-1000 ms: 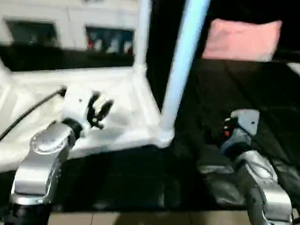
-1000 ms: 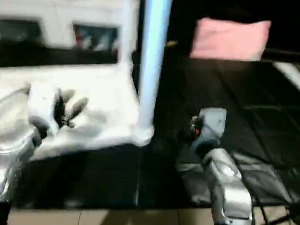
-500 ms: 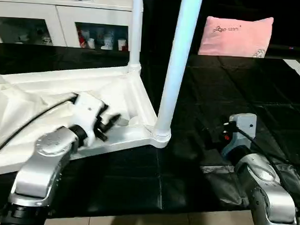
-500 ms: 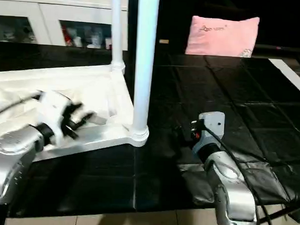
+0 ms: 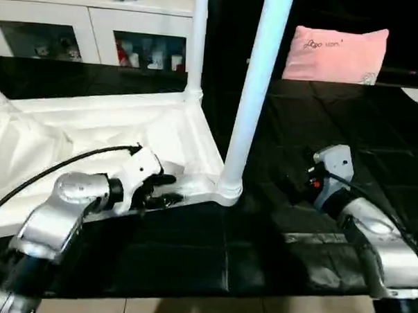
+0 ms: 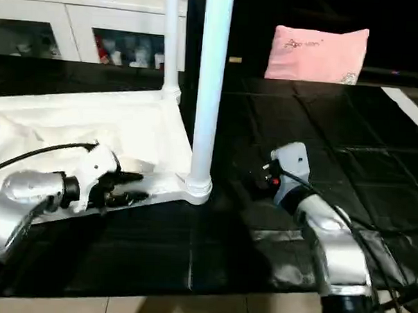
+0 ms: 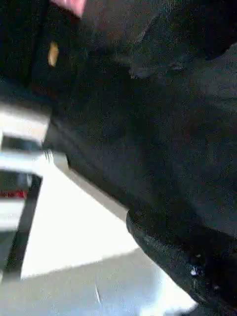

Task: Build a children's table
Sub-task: Rotate leg to tighten

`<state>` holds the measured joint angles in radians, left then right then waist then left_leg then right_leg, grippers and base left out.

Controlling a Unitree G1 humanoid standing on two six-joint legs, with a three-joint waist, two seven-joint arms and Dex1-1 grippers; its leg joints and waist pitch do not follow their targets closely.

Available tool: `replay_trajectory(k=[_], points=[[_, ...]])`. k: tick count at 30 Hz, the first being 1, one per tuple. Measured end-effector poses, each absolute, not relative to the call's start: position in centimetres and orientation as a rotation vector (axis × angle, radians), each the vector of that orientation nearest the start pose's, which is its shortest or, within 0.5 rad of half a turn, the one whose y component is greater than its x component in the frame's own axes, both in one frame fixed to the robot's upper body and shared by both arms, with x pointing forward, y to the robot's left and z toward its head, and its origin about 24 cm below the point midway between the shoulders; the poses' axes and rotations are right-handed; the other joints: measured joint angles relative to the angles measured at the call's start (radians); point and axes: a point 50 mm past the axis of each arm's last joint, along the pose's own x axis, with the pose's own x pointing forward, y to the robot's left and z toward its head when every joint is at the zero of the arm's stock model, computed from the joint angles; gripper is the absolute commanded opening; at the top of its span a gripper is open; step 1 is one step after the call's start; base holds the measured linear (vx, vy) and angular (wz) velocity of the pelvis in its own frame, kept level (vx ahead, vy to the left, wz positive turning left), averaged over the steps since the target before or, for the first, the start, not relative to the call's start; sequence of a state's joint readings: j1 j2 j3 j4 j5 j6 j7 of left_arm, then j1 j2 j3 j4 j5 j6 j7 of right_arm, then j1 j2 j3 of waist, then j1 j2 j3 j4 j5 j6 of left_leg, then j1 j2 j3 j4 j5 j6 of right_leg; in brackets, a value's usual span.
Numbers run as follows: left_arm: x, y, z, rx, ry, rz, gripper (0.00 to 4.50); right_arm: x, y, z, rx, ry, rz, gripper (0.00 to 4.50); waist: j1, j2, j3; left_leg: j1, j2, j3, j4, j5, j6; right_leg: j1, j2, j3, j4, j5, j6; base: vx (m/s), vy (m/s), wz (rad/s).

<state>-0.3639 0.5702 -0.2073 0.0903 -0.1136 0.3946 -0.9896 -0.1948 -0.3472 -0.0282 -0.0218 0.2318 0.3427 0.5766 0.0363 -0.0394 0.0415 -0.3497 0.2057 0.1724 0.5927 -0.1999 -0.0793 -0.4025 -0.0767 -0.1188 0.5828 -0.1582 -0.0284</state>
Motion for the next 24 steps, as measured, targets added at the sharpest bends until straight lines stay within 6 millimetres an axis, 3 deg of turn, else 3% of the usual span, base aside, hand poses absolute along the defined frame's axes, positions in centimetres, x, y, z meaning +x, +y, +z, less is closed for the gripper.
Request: replay_trajectory(k=[7, 8, 9, 13, 20, 24], points=[[29.5, 17.0, 7.6, 0.434, 0.494, -1.173, 1.43, 26.6, -17.5, 7.3, -0.105, 0.219, 0.781, 4.50, 0.002, 0.000, 0.000, 0.000, 0.000, 0.001, 0.000, 0.000, 0.000, 0.001, 0.000, 0.001, 0.002, 0.000, 0.000, 0.000, 0.000, 0.00], [30.0, 17.2, 7.5, 0.453, 0.509, -1.164, 1.10, 26.5, -17.4, 7.3, -0.111, 0.226, 0.805, 4.50, 0.001, 0.001, 0.000, 0.000, 0.000, 0.001, 0.001, 0.000, 0.000, 0.002, 0.000, 0.001, 0.002, 0.000, 0.000, 0.000, 0.000, 0.00], [30.3, 17.3, 7.5, 0.466, 0.515, -1.155, 1.10, 26.4, -17.3, 7.3, -0.112, 0.227, 0.818, 4.50, 0.001, 0.001, 0.000, 0.000, 0.000, 0.001, 0.001, 0.001, 0.000, 0.002, 0.000, 0.001, 0.002, 0.000, 0.000, 0.000, 0.000, 0.00], [31.1, 17.3, 7.0, 0.474, 0.539, -1.138, 0.91, 26.3, -17.6, 7.4, -0.128, 0.237, 0.836, 4.50, 0.004, 0.001, 0.000, 0.000, 0.000, 0.001, 0.002, 0.000, 0.000, 0.002, 0.000, 0.001, 0.002, 0.000, 0.000, 0.000, 0.000, 0.00], [32.2, 17.3, 6.9, 0.488, 0.556, -1.112, 0.13, 25.6, -18.0, 7.2, -0.148, 0.254, 0.852, 4.50, 0.006, 0.001, 0.000, 0.000, 0.000, 0.000, 0.002, 0.000, 0.000, 0.002, 0.000, 0.001, 0.002, 0.000, 0.000, 0.000, 0.000, 0.00], [32.3, 17.4, 6.9, 0.496, 0.559, -1.135, 0.04, 25.5, -18.0, 7.2, -0.149, 0.259, 0.857, 4.50, 0.004, 0.002, 0.000, 0.000, 0.000, 0.000, 0.002, 0.000, 0.000, 0.002, 0.000, 0.001, 0.002, 0.000, 0.000, 0.000, 0.000, 0.00]])
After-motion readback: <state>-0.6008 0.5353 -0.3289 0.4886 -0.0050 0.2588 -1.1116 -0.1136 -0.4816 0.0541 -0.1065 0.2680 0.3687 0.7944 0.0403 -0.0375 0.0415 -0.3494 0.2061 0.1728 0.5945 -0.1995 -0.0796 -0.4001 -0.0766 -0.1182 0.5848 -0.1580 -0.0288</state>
